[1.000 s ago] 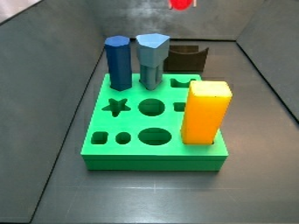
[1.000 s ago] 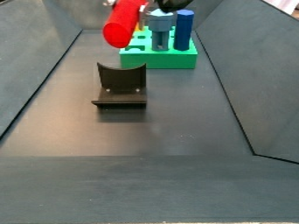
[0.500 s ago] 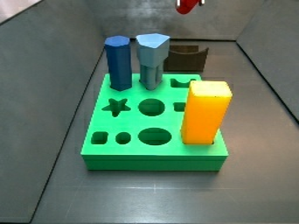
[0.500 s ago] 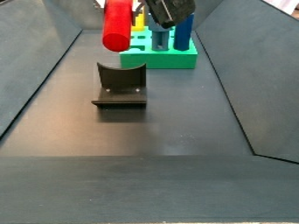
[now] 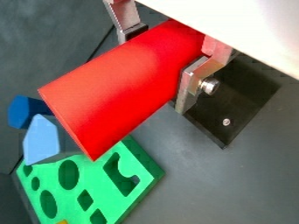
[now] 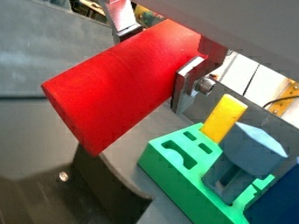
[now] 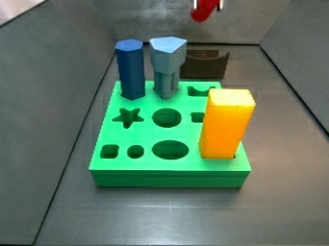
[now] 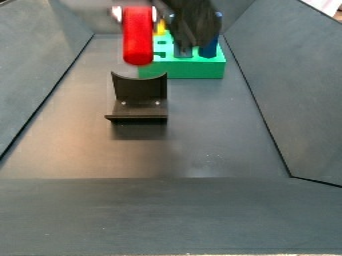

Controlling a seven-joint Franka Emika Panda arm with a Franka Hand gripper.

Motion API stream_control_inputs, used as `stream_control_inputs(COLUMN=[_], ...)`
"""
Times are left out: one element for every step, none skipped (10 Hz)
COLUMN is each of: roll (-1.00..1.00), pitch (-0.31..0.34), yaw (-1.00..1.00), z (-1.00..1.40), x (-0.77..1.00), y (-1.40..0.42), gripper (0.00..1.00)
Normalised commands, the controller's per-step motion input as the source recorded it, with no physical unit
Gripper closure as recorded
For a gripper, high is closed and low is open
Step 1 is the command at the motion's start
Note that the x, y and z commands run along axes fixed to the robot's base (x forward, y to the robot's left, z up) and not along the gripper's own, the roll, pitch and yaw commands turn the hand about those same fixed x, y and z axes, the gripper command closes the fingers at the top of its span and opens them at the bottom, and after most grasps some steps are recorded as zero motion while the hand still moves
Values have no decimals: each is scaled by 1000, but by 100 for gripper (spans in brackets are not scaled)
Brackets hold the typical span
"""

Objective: Pick up the round object. Move up. Place the round object on the fixture. Regrasp the round object. Move to above the board. Insert the round object.
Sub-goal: Place the round object on the fixture.

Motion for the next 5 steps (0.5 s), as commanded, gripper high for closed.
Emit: stream_control_inputs(roll=[-899,-739,-499,-330,-233], pitch=[250,207,129,76,31], yaw=[-193,-219,-241,-242,-227], z=[-1000,-1000,-1000,-1000,-1000], x=[144,150,158,167,177], y=[138,135,141,142,138], gripper=[100,100,100,100,100])
